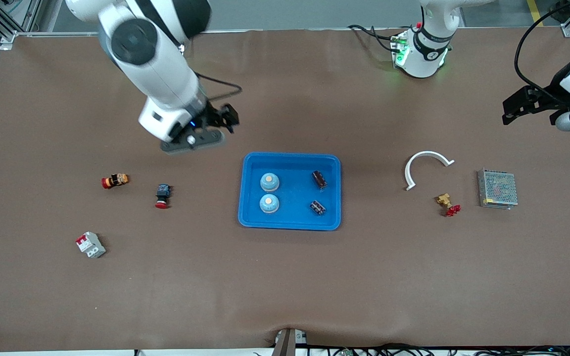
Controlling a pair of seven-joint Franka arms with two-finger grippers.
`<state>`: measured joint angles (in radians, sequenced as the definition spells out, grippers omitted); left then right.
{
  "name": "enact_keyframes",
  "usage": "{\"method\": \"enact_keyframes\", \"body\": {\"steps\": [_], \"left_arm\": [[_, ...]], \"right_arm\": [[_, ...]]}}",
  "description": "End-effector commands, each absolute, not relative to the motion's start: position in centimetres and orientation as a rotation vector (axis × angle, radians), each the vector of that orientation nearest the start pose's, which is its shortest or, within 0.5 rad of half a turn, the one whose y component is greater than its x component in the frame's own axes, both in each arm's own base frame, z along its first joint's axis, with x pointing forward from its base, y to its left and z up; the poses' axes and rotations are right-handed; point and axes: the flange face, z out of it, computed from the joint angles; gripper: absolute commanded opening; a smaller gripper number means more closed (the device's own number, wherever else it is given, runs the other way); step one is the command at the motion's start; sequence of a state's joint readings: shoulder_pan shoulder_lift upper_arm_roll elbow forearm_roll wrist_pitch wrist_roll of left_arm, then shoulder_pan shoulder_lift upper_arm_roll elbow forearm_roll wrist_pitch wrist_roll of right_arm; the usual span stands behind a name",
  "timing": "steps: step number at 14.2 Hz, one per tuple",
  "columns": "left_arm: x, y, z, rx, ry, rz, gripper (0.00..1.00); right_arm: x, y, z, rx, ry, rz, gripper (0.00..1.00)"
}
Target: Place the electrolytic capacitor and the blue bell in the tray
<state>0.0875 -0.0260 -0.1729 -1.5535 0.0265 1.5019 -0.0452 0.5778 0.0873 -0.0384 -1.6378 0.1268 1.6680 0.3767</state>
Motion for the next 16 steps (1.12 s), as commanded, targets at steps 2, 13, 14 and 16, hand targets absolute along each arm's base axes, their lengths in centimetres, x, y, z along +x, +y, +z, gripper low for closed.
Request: {"method": "enact_keyframes", "body": {"steps": [2,13,14,16], "left_arm": [[53.3,-4.6,64.6,-3.128,0.038,0.012,1.0],[53.7,-4.7,64.7,-3.131,0.038,0.007,1.0],[53.8,-4.6,64.6,-3.134,0.036,0.007,1.0],[53.7,-4.7,64.6,-3.154,0.006,0.012,1.0]], "right_arm": [[46.5,24.9,58.8,-3.116,-0.171,0.159,1.0],[48.8,2.3,62.2,-3.112,-0.044,0.183,1.0],[48.9,1.5,62.1,-3.125,-0.026,0.183,1.0],[48.9,-0.5,62.2,-3.139,-0.046,0.171,1.0]]}}
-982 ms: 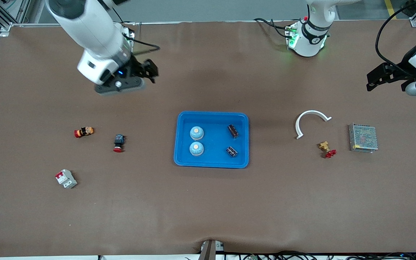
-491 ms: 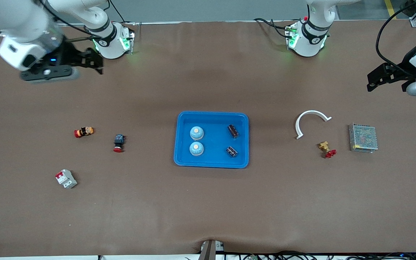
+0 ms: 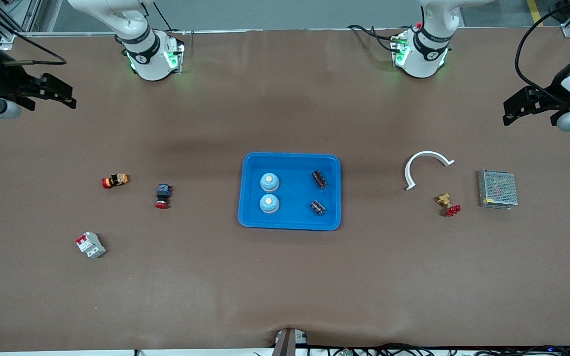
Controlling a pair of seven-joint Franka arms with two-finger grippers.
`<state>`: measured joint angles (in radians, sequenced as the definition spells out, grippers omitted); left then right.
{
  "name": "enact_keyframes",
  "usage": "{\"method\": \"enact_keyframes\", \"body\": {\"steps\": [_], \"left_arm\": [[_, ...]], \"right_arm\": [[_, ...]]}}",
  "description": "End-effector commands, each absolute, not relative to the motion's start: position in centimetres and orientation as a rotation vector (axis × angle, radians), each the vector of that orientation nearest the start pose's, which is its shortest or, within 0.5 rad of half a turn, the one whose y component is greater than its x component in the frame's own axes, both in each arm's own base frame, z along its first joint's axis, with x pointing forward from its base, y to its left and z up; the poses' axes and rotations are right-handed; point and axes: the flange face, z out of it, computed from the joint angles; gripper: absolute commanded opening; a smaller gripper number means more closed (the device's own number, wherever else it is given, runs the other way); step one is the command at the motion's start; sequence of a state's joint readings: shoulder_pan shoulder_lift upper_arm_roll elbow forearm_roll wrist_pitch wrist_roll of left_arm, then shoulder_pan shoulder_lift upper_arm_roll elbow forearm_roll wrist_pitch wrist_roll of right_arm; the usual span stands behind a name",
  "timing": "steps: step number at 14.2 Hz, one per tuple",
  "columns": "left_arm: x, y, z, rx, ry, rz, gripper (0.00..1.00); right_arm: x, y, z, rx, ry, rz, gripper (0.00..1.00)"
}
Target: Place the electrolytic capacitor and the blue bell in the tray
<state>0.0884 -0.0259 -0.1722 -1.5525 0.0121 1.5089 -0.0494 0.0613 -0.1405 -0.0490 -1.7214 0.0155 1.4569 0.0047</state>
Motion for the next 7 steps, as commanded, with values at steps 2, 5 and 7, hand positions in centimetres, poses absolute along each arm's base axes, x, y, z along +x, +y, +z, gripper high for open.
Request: {"method": "enact_keyframes", "body": {"steps": [2,5,7], "left_arm": [[53.6,-4.9,64.6,-3.155,-0.037,0.01,1.0],[53.4,-5.1,64.5,-3.154,-0.052,-0.006,1.0],[53.4,-5.1,64.4,-3.152,-0.062,-0.012,1.0]], "right_arm": [[49.0,-2.3,62.3,-3.135,-0.063,0.157,1.0],[49.2,-2.9,61.9,-3.135,-0.049,0.161,1.0],[49.2,-3.1,61.9,-3.134,-0.046,0.161,1.0]]}}
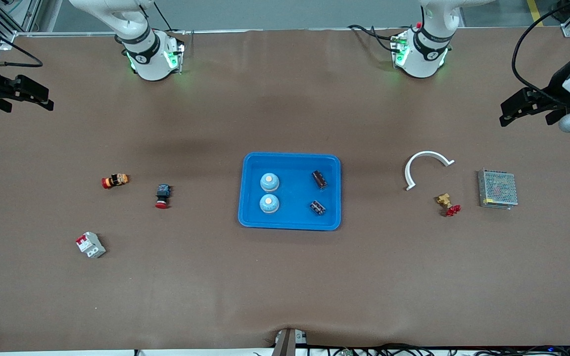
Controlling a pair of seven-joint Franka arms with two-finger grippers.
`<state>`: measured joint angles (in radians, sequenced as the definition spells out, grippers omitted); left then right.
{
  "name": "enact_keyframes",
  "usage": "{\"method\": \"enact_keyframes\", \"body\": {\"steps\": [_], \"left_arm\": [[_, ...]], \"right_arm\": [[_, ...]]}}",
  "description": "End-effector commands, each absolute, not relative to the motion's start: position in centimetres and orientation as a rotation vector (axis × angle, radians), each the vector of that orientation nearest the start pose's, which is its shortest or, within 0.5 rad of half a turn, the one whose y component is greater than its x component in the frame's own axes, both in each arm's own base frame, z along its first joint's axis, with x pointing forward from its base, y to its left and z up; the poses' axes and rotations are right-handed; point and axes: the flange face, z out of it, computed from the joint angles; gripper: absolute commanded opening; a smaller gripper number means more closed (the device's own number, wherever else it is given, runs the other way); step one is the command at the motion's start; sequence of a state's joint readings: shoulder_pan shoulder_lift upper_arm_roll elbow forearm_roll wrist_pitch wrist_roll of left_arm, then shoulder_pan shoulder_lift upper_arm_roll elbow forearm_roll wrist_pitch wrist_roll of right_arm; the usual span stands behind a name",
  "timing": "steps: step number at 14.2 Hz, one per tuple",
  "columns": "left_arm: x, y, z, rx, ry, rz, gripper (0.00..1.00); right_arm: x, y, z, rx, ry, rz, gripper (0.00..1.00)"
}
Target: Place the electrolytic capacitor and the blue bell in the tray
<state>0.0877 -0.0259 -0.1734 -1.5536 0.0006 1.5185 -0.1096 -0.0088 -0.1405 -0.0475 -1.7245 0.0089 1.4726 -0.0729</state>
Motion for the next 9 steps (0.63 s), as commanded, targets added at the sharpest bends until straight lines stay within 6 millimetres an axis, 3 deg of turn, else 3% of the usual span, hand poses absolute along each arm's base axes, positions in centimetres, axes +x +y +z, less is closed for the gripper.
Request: {"method": "enact_keyframes", "body": {"steps": [1,9], "left_arm": [[53.17,-5.66,64.62,-3.15,-0.084,-0.018,1.0],[53.62,-5.79,64.5,-3.143,-0.101,-0.022,1.0]], "right_arm": [[49.22,-3.09,61.86,-3.135,-0.044,0.161,1.0],[49.21,-3.01,61.85,-3.134,-0.046,0.164,1.0]]}}
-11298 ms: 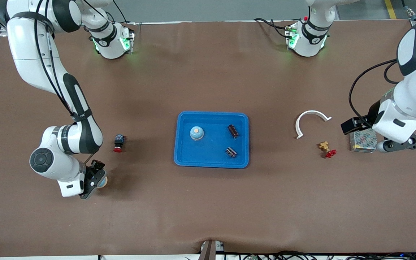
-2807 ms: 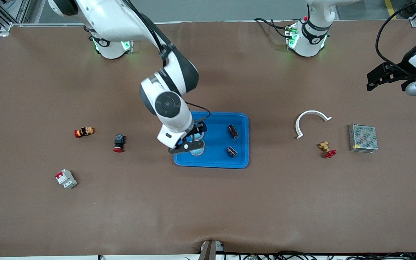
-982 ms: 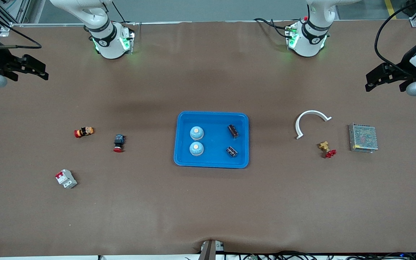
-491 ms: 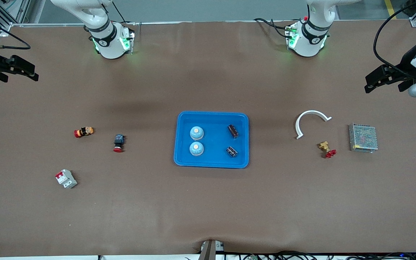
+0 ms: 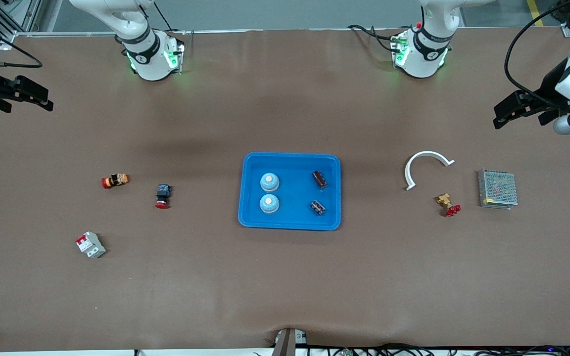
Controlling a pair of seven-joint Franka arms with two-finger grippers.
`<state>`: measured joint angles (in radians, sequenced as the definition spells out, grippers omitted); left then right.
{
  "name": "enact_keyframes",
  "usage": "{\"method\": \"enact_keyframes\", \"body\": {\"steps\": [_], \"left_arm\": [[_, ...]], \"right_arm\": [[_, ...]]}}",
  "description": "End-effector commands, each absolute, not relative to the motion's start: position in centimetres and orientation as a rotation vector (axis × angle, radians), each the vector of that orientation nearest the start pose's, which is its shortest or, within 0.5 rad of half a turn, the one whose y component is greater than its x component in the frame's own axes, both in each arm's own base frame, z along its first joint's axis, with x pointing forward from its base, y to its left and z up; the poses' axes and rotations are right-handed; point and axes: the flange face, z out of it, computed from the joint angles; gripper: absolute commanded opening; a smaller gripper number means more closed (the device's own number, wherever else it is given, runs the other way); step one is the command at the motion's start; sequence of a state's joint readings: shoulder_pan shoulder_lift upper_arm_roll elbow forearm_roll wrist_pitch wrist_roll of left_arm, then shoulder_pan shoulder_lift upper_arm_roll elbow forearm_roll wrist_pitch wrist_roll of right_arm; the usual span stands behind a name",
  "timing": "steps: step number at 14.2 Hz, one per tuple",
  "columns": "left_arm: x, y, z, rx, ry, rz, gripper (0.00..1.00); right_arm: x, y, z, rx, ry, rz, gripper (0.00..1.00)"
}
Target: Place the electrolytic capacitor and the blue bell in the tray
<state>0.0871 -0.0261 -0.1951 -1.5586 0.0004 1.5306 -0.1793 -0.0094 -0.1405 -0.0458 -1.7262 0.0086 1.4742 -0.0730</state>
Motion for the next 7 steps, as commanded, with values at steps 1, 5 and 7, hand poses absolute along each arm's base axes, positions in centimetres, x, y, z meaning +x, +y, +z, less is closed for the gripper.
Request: {"method": "enact_keyframes", "body": {"steps": [1,5,7], "left_arm": [[53.7,-5.8,64.4,-3.143,-0.096,-0.02,1.0],[53.7,-5.6,65.3,-3.146,-0.098,-0.049,1.0],[53.7,-5.8,65.5,-3.144,-0.096,-0.054,1.0]], "right_arm": [[49.2,-3.0,61.8,-3.134,-0.046,0.164,1.0],[49.2,-3.0,61.8,-3.134,-0.046,0.164,1.0],[49.2,-2.9,61.8,-3.134,-0.048,0.164,1.0]]}}
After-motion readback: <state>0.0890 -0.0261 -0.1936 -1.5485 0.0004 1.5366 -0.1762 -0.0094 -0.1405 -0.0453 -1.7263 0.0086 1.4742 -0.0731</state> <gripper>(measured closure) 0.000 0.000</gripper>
